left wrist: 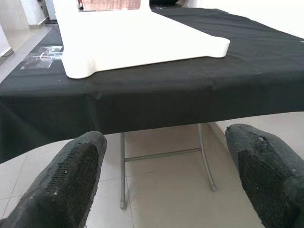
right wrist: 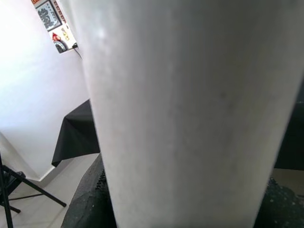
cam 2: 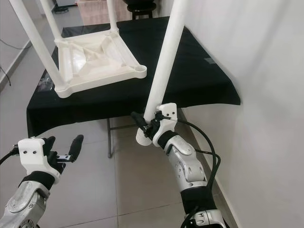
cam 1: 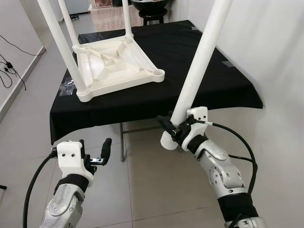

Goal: Building children table

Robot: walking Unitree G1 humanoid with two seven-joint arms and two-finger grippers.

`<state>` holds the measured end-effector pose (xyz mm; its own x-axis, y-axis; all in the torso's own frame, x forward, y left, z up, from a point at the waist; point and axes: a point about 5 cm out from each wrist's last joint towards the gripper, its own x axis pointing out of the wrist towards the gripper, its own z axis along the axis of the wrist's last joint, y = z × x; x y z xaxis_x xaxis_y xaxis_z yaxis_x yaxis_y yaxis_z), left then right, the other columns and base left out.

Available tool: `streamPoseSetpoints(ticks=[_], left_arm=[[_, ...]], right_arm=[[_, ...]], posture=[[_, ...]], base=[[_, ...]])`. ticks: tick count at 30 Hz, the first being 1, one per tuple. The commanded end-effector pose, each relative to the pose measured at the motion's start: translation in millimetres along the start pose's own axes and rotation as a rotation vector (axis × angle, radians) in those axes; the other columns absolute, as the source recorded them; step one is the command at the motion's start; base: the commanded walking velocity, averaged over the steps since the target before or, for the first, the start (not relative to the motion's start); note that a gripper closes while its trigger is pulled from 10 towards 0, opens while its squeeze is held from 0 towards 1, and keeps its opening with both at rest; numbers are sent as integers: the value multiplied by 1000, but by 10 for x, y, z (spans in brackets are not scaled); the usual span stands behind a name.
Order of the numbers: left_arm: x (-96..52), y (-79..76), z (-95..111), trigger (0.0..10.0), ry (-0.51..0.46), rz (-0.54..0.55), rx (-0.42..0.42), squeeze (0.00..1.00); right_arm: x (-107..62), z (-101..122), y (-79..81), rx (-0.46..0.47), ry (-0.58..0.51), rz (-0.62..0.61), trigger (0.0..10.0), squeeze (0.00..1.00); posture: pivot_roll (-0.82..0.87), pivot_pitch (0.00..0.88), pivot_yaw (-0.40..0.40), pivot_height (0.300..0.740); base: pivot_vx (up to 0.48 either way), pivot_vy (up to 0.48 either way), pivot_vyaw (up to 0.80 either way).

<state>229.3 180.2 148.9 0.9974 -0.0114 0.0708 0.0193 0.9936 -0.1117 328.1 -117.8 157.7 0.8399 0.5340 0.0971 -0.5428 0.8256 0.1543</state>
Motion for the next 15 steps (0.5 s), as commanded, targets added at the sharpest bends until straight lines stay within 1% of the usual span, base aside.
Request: streamPoseSetpoints(ticks=[1, 2, 4, 15], left_arm=[[1, 15, -30, 10000, 7, 2, 14, 0], [8, 23, -32, 10000, 4, 4, 8, 0], [14, 30, -35, 10000, 1, 5, 0, 0], [22, 19, -30, 10000, -5, -4, -6, 0]], right_arm=[[33, 14, 15, -10, -11, 4, 10000, 0], [63, 36, -9, -34, -19, -10, 10000, 0], [96, 60, -35, -61, -29, -27, 10000, 0], [111, 46, -51, -56, -17, -32, 10000, 0]], posture=[[-69, 50, 41, 740], [-63, 29, 44, 740], [-63, 29, 44, 740], [-65, 39, 45, 740]], base=[[0, 0, 0], [296, 0, 0], [300, 0, 0], [310, 0, 0]])
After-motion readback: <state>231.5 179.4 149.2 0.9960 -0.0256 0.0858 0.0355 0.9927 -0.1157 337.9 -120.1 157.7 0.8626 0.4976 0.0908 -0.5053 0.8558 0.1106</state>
